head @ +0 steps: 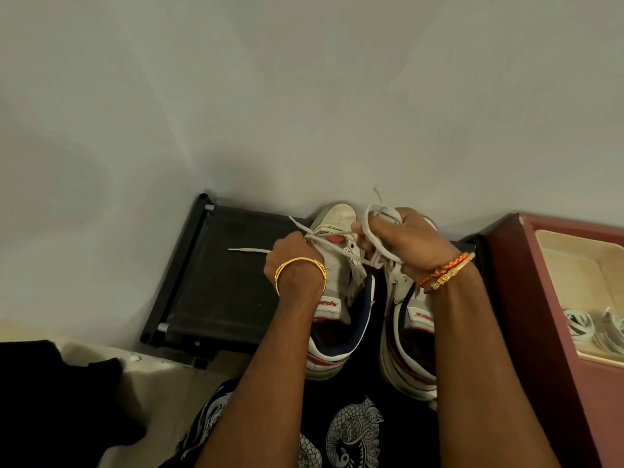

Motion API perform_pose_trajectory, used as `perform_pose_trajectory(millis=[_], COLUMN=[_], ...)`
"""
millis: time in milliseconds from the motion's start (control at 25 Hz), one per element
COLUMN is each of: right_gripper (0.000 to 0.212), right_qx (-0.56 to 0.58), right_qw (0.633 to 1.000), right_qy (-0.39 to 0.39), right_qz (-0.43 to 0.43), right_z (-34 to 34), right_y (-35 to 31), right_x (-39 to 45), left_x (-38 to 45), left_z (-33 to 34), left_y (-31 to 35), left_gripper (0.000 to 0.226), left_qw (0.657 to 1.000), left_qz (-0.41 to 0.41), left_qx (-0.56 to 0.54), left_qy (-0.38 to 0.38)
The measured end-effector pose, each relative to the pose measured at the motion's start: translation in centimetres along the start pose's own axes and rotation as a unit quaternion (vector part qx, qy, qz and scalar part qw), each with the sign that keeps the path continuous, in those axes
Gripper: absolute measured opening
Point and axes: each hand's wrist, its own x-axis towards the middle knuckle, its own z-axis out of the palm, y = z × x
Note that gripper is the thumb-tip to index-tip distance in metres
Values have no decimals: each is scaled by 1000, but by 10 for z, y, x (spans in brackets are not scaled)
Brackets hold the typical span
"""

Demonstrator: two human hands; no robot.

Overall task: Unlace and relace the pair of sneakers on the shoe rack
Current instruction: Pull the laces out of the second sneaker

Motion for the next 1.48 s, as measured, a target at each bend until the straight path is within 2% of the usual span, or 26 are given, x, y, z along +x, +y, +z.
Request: perform_pose_trajectory(millis=[120, 160, 200, 240, 280, 320, 360, 440, 520, 640, 800, 960, 1120, 1280, 1360, 1480], right_gripper=[33, 39, 40, 32, 17, 13, 26, 31, 29, 21, 31, 36, 30, 30, 34, 39], right_qx=[221, 253, 203, 77, -73, -198, -286, -372, -412, -378, -223, -235, -315, -492, -534, -517], right_qw=[975, 966, 974, 981, 973, 957, 943, 921, 906, 924, 972, 970, 945, 863, 837, 846], right_qy=[10, 42, 103, 175, 220, 212, 171, 105, 89, 51, 43, 12, -24, -47, -46, 28], right_qz=[4, 12, 18, 16, 8, 7, 20, 41, 46, 28, 65, 67, 86, 100, 108, 132], right_z=[10, 15, 20, 23, 25, 30, 33, 37, 38, 35, 23, 21, 21, 34, 40, 41], right_y=[4, 8, 13, 20, 28, 34, 41, 46, 44, 39, 31, 28, 23, 18, 22, 32], right_x=[10, 17, 25, 34, 42, 47, 52, 58, 59, 51, 27, 16, 19, 29, 34, 39], left_x=[2, 3, 3, 4, 4, 4, 4, 4, 3, 3, 1, 0, 1, 3, 3, 3], left_z=[2, 2, 3, 3, 4, 4, 4, 4, 4, 3, 3, 4, 7, 7, 7, 5], left_y=[-1, -1, -1, -1, -1, -1, -1, -1, 0, 1, 1, 1, 3, 3, 3, 2], left_gripper=[32, 32, 32, 32, 32, 33, 33, 34, 33, 34, 35, 34, 33, 39, 41, 44], left_qw=[1000, 1000, 1000, 1000, 1000, 1000, 1000, 1000, 1000, 1000, 1000, 1000, 1000, 1000, 1000, 1000], left_qz=[7, 9, 10, 10, 10, 11, 12, 11, 9, 2, -7, -6, -3, -7, -5, 8], left_qx=[-5, -6, -7, -9, -10, -11, -13, -12, -7, -6, -10, -5, -7, -8, -10, -10], left_qy=[5, 5, 2, -2, -5, -5, -3, 0, -4, -6, -4, -4, -4, -13, -13, -16])
